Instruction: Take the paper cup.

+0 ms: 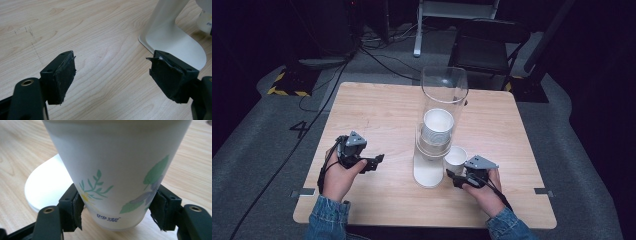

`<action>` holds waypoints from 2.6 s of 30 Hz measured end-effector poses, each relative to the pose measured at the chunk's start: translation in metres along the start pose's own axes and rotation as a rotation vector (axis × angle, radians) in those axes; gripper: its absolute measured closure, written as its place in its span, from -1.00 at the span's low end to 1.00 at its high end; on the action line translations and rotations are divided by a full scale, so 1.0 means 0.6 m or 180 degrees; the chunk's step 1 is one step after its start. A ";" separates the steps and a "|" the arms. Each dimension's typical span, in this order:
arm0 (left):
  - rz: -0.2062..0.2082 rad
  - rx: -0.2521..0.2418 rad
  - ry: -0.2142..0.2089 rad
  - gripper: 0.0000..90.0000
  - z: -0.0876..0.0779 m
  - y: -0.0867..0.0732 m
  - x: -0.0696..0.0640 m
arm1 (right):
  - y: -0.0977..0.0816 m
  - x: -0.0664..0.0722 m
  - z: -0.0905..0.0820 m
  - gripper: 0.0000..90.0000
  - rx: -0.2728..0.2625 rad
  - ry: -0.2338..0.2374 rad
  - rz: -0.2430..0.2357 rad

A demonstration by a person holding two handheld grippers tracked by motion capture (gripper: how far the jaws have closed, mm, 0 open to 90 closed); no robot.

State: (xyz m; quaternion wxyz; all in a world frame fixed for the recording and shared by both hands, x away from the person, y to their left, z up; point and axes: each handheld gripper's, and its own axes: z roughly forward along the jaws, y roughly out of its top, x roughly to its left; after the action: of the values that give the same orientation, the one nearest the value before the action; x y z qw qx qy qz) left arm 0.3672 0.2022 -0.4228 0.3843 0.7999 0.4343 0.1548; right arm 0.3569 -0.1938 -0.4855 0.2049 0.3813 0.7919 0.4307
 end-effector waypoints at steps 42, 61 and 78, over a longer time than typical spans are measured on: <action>-0.0019 0.0176 -0.0009 -0.63 -0.027 -0.045 0.010 | 0.025 -0.210 -0.022 -0.23 -0.0181 -0.0499 0.0516; -0.0036 0.0201 -0.0018 -0.64 -0.040 -0.061 0.013 | 0.002 -0.225 0.027 -0.24 0.0118 -0.0506 0.0580; -0.0038 0.0200 -0.0026 -0.64 -0.036 -0.059 0.013 | -0.008 -0.225 0.035 -0.25 0.0332 -0.0551 0.0494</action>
State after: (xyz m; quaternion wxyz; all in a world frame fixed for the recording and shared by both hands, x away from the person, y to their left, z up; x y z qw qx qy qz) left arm 0.3388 0.2303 -0.4357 0.3616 0.8096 0.4421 0.1356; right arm 0.4531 -0.2895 -0.5012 0.2185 0.4873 0.7607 0.3690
